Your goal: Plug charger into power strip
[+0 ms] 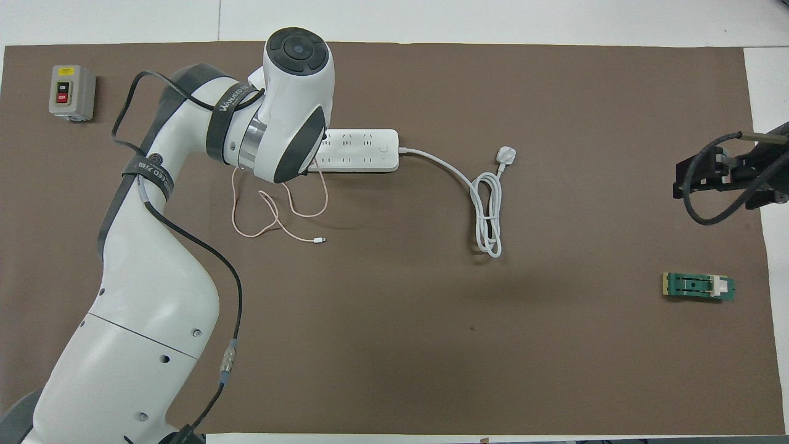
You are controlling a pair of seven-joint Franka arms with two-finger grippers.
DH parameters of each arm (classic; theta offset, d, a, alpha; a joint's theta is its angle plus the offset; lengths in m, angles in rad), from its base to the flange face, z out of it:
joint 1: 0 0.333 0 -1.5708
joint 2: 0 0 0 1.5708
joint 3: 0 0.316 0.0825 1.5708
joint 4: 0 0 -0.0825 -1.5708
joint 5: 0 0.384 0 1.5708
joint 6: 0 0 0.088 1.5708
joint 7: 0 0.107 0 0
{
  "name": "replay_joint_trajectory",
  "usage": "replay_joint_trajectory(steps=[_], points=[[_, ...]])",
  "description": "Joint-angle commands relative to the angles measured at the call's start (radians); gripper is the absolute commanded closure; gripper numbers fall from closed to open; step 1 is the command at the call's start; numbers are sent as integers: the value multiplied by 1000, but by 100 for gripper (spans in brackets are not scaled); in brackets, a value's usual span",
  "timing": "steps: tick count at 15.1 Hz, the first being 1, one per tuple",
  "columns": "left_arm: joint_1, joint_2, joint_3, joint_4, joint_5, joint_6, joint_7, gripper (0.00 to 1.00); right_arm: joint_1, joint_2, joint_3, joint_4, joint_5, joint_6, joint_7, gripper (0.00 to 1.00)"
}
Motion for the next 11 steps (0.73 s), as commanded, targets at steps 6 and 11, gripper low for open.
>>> replay_joint_trajectory(steps=[6,11], points=[[-2,-5,5,-114,6,103,11,100,-15,-10,12,-4,-13,-12,-15,0],[5,-8,5,-131,9,124,12,100,-15,-10,12,-4,-13,-12,-15,0]])
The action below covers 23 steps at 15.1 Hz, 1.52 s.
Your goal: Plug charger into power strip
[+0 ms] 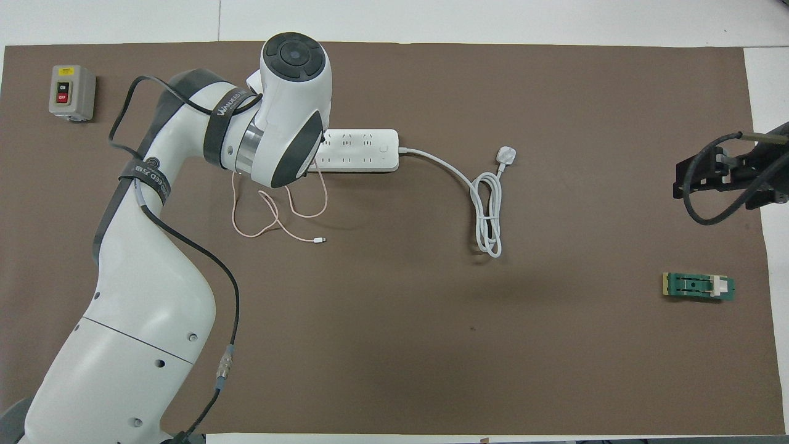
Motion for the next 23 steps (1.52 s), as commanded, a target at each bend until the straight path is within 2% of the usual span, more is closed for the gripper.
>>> replay_joint_trajectory(steps=[1,7,23], points=[[4,23,4,-85,8,89,8,100,-15,-10,12,-4,-13,-12,-15,0],[15,-32,5,-187,11,163,14,100,-15,-11,12,-4,-13,-12,-15,0],[15,-40,7,-204,11,149,51,100,-15,-11,12,-4,-13,-12,-15,0]])
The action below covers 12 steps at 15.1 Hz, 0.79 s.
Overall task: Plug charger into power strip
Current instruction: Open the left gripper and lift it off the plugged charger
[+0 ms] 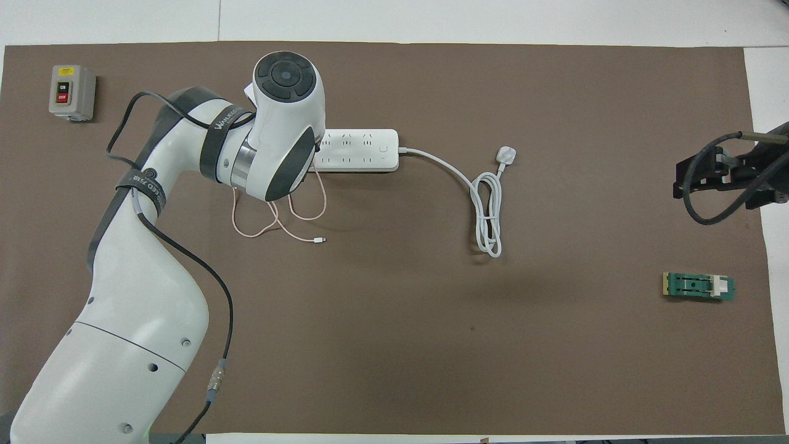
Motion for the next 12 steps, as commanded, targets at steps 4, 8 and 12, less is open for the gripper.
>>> replay_joint_trajectory(steps=[4,8,12], points=[[22,-40,3,-56,5,-18,90,0,-15,-11,12,-4,-13,-12,-17,0],[80,-123,4,-39,-43,-65,143,0,-15,-11,12,-4,-13,-12,-15,0],[123,-181,9,-25,-60,-128,230,0,-15,-11,12,-4,-13,-12,-15,0]])
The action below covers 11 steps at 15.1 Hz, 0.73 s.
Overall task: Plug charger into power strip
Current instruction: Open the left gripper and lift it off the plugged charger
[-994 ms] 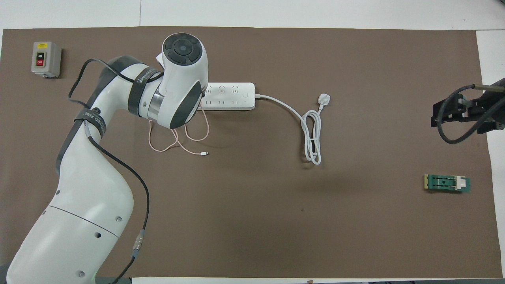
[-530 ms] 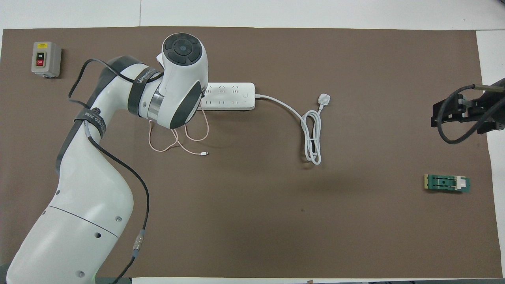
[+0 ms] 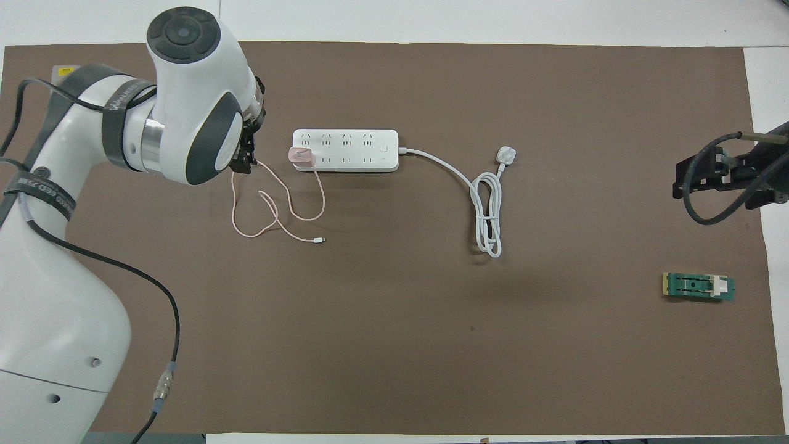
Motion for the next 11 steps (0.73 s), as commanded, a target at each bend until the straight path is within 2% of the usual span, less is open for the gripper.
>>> replay_joint_trajectory(steps=[1,6,11], points=[[18,-63,0,-21,-19,-58,115,0,-15,-11,12,-4,-13,-12,-15,0],[134,-156,0,-23,-60,-179,465,0,-15,-10,12,-6,-13,-12,-17,0],[286,-253,0,-38,-61,-311,914,0,-15,-11,12,-6,-13,-12,-15,0]])
